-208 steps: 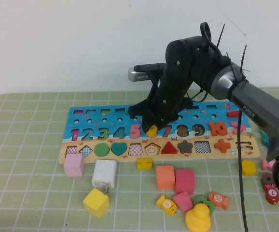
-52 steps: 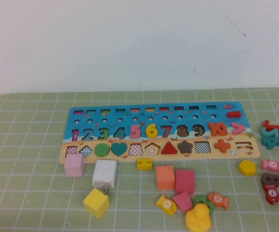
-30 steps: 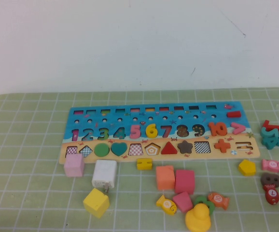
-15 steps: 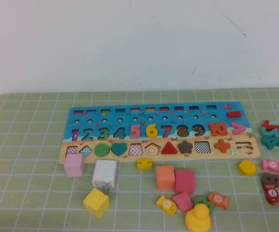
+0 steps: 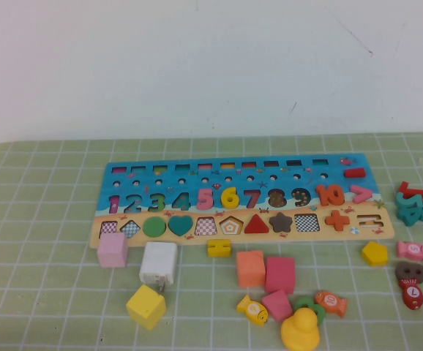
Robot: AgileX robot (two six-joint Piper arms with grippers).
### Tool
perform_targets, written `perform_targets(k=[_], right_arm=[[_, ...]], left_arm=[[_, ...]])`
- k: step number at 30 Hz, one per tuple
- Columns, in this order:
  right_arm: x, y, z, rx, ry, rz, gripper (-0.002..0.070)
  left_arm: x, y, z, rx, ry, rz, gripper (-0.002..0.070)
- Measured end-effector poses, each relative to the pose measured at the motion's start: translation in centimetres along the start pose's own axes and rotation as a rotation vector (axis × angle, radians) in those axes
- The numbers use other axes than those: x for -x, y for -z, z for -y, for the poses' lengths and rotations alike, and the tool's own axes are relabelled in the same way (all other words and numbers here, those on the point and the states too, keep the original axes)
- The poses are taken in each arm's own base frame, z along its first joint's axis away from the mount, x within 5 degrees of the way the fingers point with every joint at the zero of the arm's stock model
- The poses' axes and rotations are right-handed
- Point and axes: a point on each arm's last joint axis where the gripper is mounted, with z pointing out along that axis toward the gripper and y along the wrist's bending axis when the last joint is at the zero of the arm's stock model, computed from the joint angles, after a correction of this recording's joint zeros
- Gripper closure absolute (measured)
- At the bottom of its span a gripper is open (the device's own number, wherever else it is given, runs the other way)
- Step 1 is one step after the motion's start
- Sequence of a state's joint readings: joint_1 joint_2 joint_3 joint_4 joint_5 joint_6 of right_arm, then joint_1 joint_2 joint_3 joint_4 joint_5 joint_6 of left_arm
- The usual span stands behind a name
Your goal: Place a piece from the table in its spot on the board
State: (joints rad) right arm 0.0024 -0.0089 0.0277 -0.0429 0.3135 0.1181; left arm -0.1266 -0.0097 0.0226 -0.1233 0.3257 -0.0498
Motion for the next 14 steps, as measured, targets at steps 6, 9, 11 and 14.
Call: perform_targets(k=[6,9,11,14], right_arm=[[-0.28,0.03,0.05,-0.006,-0.001,-0.035,0.0678],[-0.28,0.03,0.05,-0.006,-0.001,-0.035,0.0678],[-0.23,0.04,0.04,-0.005,-0.001,-0.034,0.0678],[-0.23,0.04,0.04,-0.005,-0.001,-0.034,0.0678]], left_arm=[[0.0,0.0,0.0,0.0,-0.002,0.0,0.0676],[0.0,0.0,0.0,0.0,-0.002,0.0,0.0676],[0.0,0.0,0.0,0.0,-0.002,0.0,0.0676],[0.0,0.0,0.0,0.0,-0.002,0.0,0.0676]])
